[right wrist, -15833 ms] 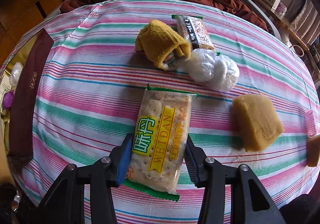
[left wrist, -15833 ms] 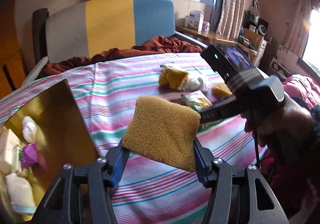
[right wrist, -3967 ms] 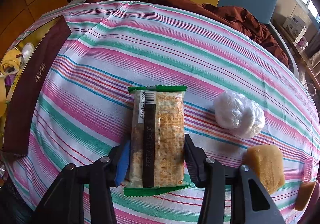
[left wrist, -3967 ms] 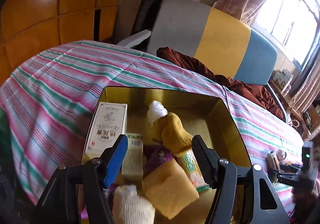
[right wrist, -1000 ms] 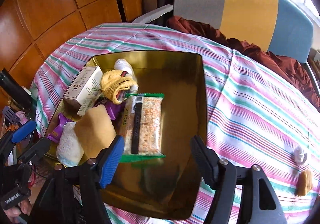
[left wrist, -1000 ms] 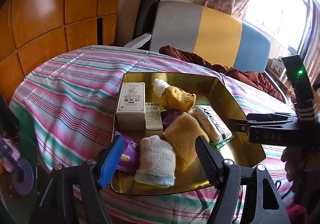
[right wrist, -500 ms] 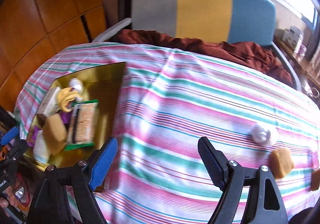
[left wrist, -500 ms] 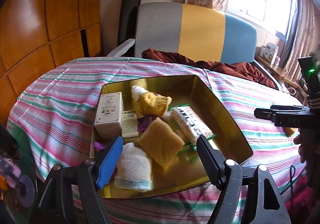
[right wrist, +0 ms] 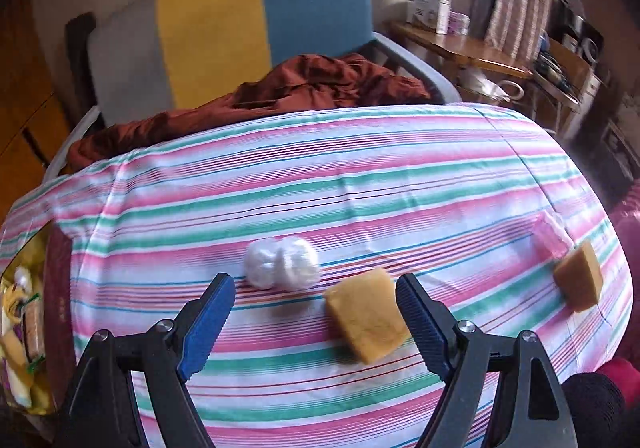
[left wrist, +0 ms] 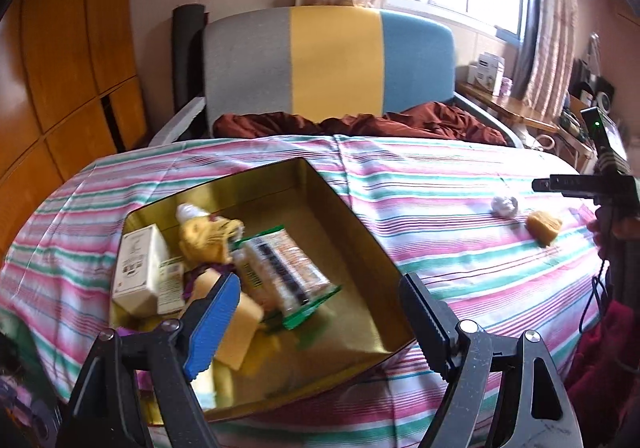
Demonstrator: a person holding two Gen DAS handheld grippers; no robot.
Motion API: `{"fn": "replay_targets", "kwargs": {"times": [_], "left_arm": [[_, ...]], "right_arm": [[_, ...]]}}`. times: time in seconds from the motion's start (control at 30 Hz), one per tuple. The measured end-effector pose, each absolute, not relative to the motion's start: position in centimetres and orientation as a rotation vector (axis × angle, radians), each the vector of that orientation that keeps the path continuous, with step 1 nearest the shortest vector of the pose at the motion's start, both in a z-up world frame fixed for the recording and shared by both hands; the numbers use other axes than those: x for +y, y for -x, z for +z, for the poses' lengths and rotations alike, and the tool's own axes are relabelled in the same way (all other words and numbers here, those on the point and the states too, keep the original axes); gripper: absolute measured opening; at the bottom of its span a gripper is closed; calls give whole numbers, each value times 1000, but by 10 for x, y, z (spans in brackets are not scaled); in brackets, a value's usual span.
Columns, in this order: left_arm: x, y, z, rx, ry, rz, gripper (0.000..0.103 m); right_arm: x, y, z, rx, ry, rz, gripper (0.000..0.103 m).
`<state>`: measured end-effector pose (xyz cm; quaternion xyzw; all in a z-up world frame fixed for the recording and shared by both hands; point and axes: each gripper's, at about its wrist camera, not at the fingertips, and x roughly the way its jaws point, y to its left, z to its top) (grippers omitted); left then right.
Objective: Organize objects
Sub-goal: 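Move the left tool to the plastic-wrapped bundle and grasp it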
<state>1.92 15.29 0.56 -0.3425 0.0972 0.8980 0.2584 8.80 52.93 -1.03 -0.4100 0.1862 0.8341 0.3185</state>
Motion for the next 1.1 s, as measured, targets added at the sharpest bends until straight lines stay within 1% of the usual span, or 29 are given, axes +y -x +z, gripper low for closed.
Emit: {"fn": "replay_targets", "kwargs": {"times": [0.07, 0.17, 0.2, 0.37, 0.47, 0.7, 0.97, 1.1], "left_arm": [[166, -22, 7, 286, 916, 2413, 83], [186, -24, 8, 316, 905, 2384, 83], [194, -25, 7, 325, 903, 2372, 83], [229, -27, 2, 363, 897, 2308, 83], [250, -29, -2, 383, 902, 2263, 83], [300, -25, -18, 361, 983, 2143, 83], [366, -11, -29, 374, 999, 2050, 83], [406, -1, -35, 395, 989, 1991, 79]], "right_arm": [[551, -104, -17, 586, 1018, 2132, 84], [577, -123, -30, 820, 978, 2046, 84], [582, -129, -31, 866, 956, 2031, 84], [590, -141, -35, 965, 929, 1993, 84], [591, -142, -36, 978, 930, 1990, 84], [595, -149, -36, 1030, 891, 1981, 84], [607, -168, -43, 1196, 821, 1931, 84], [611, -169, -51, 1256, 834, 1919, 84]]}}
